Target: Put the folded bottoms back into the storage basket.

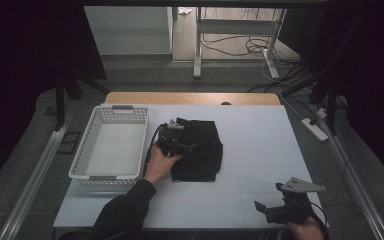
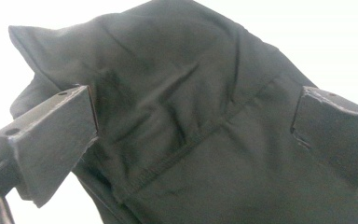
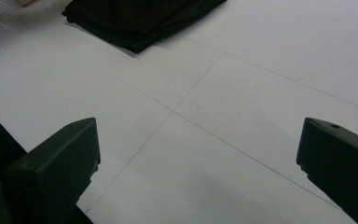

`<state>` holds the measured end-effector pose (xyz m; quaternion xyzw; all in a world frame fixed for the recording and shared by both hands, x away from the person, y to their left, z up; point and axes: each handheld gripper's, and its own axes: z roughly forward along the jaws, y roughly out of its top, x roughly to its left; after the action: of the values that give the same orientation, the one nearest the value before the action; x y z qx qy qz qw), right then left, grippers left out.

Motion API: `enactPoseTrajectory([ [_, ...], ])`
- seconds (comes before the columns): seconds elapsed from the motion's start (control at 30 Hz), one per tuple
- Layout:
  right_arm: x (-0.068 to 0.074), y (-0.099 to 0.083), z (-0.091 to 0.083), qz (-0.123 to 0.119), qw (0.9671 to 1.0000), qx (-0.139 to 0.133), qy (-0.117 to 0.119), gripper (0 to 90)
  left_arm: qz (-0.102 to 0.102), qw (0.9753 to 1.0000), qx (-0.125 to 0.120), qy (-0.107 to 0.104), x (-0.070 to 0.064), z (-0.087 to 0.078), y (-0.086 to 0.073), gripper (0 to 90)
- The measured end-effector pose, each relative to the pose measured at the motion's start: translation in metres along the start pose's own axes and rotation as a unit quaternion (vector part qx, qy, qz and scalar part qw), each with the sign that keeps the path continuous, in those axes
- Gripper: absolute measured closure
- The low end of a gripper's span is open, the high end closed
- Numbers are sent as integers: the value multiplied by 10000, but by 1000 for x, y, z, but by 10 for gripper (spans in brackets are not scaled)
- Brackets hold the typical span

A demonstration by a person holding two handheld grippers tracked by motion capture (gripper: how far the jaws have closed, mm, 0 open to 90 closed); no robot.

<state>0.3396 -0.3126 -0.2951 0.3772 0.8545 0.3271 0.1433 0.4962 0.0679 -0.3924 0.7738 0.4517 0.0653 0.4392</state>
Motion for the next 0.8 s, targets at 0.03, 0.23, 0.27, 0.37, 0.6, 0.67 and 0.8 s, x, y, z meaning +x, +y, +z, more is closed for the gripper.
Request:
enactPoseTrajectory([
  [0.03, 0, 0, 0, 0, 10000, 1, -1, 0, 9, 10000, 19, 12, 1, 1, 1, 0],
  [0.23, 0, 0, 0, 12, 10000, -5, 8, 0, -132, 9999, 13, 92, 10, 10, 3, 0],
  [0.27, 0, 0, 0, 6, 10000, -4, 9, 0, -129, 9998, 30, 114, 11, 12, 3, 0],
  [0.37, 0, 0, 0, 1, 10000, -4, 8, 0, -90, 9996, 135, 212, 15, 17, 3, 0],
  [0.6, 0, 0, 0, 2, 10000, -13, 12, 0, -146, 9990, 165, 399, 24, 20, 8, 0],
  [0.67, 0, 0, 0, -7, 10000, -12, 11, 0, -175, 9987, 171, 437, 27, 21, 9, 0],
  [0.8, 0, 0, 0, -7, 10000, -11, 11, 0, -231, 9982, 257, 493, 32, 24, 9, 0],
])
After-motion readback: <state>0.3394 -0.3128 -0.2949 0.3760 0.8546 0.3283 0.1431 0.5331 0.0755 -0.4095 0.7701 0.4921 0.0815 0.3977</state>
